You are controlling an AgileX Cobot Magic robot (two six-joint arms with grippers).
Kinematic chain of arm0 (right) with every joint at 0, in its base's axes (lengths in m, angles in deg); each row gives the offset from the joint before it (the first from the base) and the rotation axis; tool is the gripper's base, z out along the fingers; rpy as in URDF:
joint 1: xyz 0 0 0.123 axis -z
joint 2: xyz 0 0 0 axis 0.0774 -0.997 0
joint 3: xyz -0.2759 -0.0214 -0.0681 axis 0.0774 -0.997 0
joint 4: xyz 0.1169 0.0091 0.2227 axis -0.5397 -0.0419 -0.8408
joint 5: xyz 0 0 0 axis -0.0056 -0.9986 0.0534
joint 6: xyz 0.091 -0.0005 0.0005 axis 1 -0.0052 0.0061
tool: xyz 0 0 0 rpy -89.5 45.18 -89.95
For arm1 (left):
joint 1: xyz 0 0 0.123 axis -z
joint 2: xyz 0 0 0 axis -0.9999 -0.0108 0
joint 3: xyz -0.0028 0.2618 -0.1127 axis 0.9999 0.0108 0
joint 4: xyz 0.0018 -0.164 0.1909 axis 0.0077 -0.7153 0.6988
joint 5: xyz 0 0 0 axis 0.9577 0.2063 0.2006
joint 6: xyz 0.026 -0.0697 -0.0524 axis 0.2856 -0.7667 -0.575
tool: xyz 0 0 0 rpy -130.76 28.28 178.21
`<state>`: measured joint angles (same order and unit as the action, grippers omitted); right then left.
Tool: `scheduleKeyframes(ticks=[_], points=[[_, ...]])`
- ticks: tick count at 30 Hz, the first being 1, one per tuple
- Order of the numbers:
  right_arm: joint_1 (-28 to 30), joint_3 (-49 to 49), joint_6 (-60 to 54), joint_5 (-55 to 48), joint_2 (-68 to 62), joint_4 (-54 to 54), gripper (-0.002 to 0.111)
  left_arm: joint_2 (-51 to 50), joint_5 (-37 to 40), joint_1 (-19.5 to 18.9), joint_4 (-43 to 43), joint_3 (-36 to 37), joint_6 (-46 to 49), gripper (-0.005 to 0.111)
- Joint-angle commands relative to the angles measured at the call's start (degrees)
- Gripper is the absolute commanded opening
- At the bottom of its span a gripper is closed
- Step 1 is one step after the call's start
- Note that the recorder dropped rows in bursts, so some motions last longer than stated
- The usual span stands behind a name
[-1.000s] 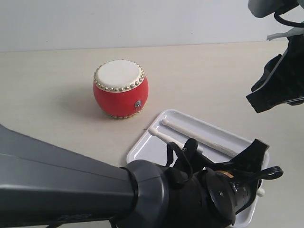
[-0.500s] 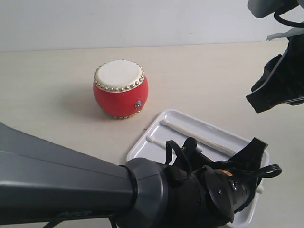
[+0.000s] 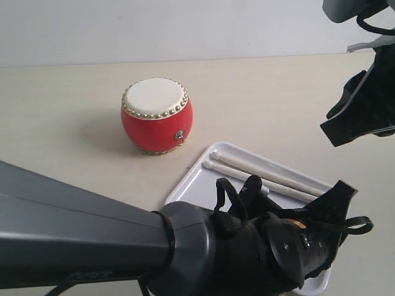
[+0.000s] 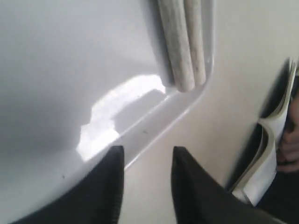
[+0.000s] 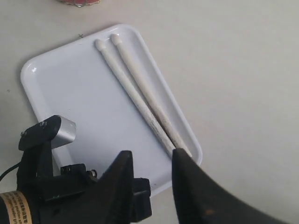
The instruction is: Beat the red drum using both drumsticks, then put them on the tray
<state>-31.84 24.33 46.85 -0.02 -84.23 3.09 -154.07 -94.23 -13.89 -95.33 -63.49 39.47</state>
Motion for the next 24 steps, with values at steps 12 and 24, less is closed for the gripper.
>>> scheduleKeyframes(ticks=[12,24], points=[[-0.1,-0.3,1.6,0.9,33.4,4.9,0.000,32.0,1.6,-0.9,25.2,9.8,34.1,0.000],[-0.1,-17.0,3.9,2.2,52.5,6.5,0.000,54.6,-8.6,-1.3,26.3,33.5,56.2,0.000]])
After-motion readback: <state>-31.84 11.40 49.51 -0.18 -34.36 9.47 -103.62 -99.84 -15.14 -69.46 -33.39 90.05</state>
